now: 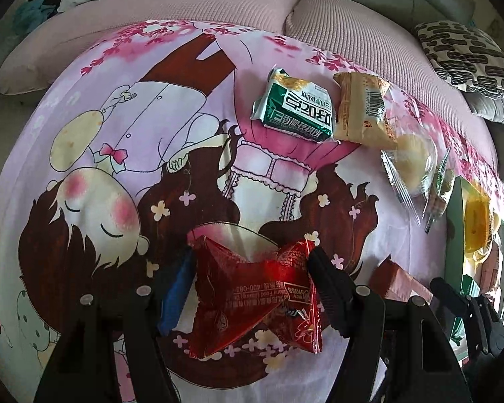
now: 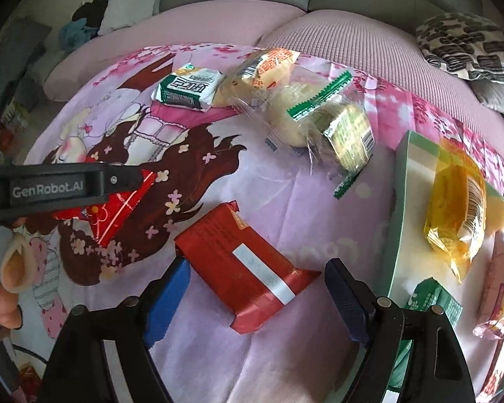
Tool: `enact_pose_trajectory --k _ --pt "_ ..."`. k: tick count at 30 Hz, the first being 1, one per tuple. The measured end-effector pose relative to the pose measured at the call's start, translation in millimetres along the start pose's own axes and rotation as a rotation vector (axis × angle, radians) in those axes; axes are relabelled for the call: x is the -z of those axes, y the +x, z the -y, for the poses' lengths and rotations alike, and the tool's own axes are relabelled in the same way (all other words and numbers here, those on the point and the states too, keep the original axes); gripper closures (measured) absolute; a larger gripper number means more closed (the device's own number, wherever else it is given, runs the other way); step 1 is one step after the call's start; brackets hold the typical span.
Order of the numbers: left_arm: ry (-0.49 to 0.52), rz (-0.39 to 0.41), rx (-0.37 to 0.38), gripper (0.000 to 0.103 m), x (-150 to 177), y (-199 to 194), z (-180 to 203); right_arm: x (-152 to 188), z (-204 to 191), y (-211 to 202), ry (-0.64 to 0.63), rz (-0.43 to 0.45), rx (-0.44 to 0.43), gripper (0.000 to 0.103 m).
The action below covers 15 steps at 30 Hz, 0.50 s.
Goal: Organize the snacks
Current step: 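Grasp the red triangular packet with the left tool while the right tool grasps the red box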
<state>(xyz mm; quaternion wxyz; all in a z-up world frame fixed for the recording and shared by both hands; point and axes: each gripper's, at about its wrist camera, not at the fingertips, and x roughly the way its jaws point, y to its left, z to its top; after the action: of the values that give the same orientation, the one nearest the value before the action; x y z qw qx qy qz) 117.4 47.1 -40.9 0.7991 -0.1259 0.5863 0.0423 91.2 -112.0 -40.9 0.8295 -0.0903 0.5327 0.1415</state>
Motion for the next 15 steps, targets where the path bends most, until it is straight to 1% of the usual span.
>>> enact_pose_trajectory --k 8,11,13,15 --pt "0.013 -0.013 -0.010 0.033 -2 6 4 -10 1 9 0.048 0.030 0.039 0.019" --pt "0.016 -0.034 -0.005 0.033 -2 10 5 -11 4 11 0.061 0.036 0.059 0.019" --pt "0.021 -0.047 -0.006 0.033 -1 15 5 -11 8 12 0.075 0.031 0.069 0.021" --pt "0.036 -0.047 -0.022 0.033 -1 16 8 -9 10 13 0.084 0.021 0.080 0.024"
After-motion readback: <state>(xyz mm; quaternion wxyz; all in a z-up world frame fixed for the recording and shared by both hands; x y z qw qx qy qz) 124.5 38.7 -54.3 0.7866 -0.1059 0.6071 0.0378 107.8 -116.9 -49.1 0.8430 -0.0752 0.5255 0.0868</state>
